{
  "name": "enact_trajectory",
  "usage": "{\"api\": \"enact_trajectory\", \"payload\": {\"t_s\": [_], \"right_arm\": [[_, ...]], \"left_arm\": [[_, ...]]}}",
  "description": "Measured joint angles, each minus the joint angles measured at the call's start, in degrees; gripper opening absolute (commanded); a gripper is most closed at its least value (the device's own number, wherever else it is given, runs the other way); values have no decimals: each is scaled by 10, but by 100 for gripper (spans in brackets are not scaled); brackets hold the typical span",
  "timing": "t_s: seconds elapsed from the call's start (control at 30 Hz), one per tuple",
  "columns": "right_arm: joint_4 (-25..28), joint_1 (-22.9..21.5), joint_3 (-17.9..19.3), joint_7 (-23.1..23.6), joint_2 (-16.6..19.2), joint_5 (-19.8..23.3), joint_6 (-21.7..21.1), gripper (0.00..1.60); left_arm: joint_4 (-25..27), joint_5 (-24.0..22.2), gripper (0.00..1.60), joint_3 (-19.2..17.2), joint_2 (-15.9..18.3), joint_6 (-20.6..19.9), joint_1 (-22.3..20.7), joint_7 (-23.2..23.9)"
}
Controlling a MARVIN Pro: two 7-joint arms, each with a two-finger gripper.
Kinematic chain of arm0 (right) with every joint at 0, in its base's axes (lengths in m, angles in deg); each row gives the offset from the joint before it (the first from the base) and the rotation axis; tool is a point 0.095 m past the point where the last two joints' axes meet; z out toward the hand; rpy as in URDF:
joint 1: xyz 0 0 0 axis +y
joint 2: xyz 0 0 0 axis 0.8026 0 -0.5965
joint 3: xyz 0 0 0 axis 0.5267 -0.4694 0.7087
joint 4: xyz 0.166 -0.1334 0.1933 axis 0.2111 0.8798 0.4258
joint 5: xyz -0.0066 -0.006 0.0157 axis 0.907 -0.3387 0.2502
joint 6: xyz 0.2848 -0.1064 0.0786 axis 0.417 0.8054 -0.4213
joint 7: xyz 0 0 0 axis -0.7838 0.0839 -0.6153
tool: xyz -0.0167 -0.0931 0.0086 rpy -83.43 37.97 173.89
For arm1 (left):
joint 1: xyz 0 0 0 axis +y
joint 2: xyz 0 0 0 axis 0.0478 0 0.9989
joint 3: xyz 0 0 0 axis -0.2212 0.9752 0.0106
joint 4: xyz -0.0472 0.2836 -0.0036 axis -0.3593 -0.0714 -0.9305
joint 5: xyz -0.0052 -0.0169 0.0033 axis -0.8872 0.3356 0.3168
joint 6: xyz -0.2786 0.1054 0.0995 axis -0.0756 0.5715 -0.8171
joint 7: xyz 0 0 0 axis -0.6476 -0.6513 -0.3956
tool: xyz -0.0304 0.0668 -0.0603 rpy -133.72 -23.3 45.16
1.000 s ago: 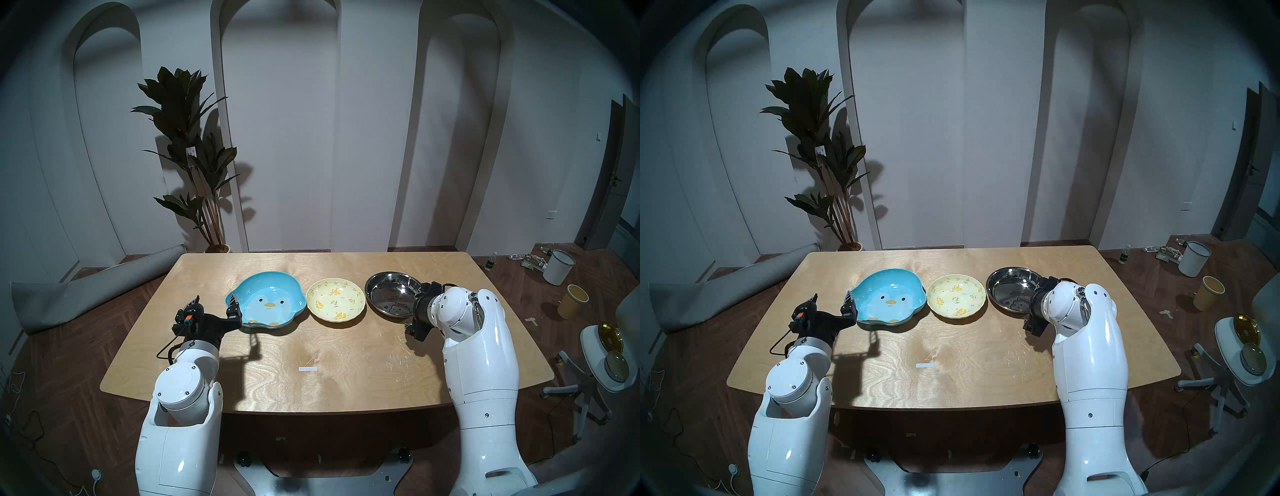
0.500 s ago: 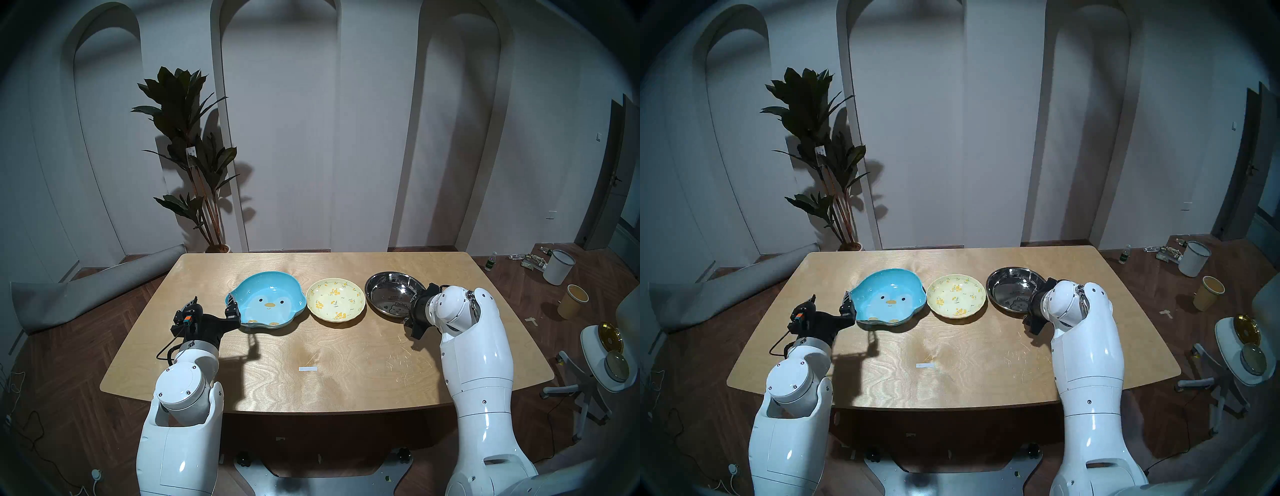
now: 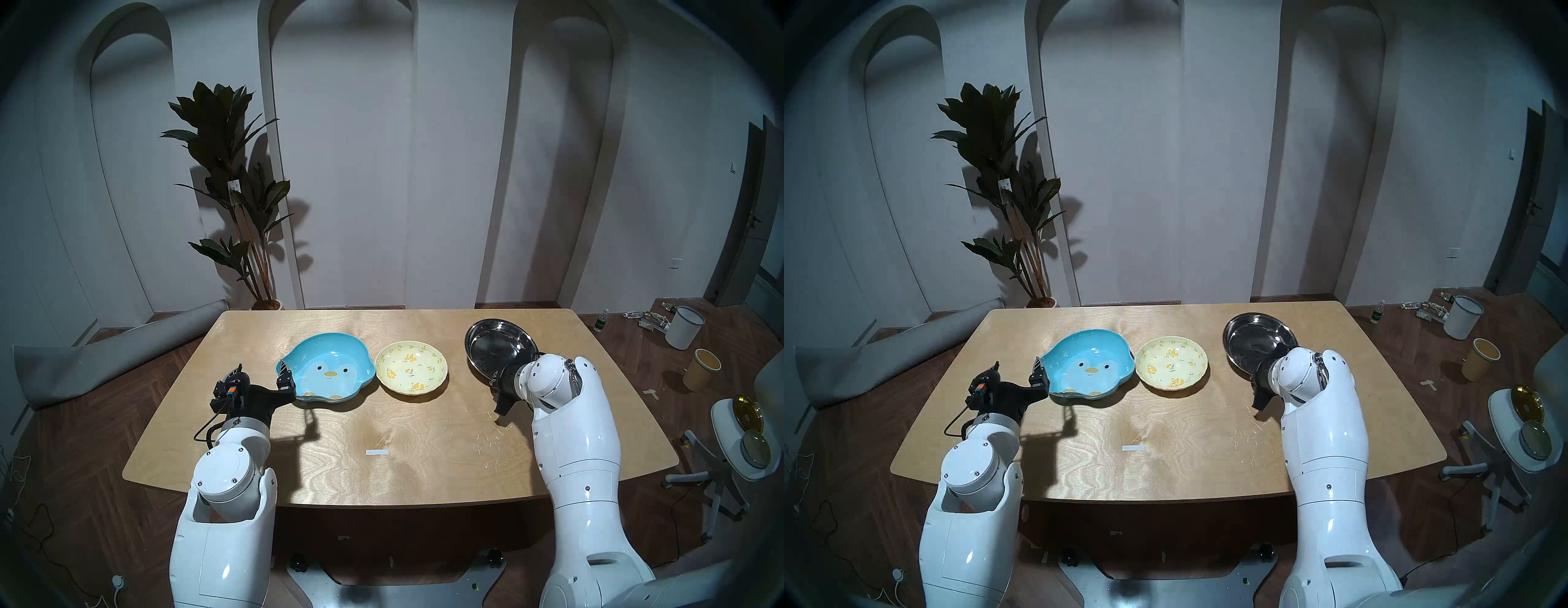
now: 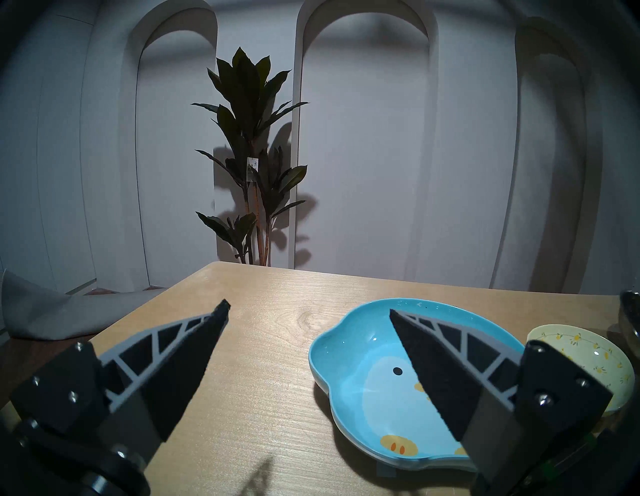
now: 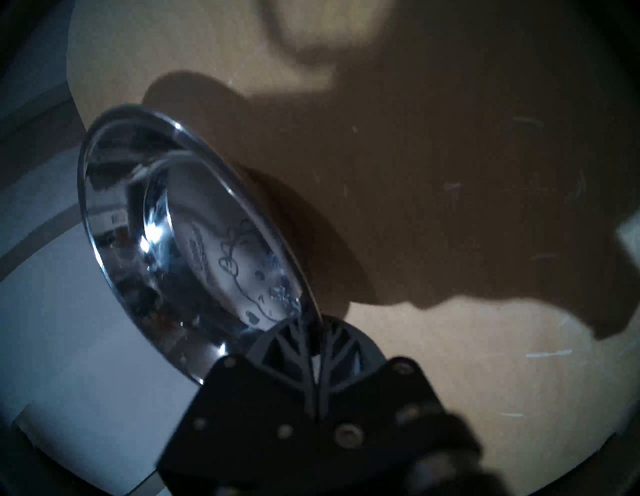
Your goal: Stack the plates into one stack
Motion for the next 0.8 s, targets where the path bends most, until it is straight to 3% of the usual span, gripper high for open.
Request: {"api": "enact_trajectory", "payload": {"t_s": [0.5, 0.8], "right_arm": [[80, 12, -33, -9, -13, -21, 20, 0], [85, 5, -53, -23, -17, -29, 25, 0]], "left_arm": [[-5, 2, 160, 1, 0, -2, -4, -9], [-31, -1, 160, -17, -7, -31, -34, -34]]}}
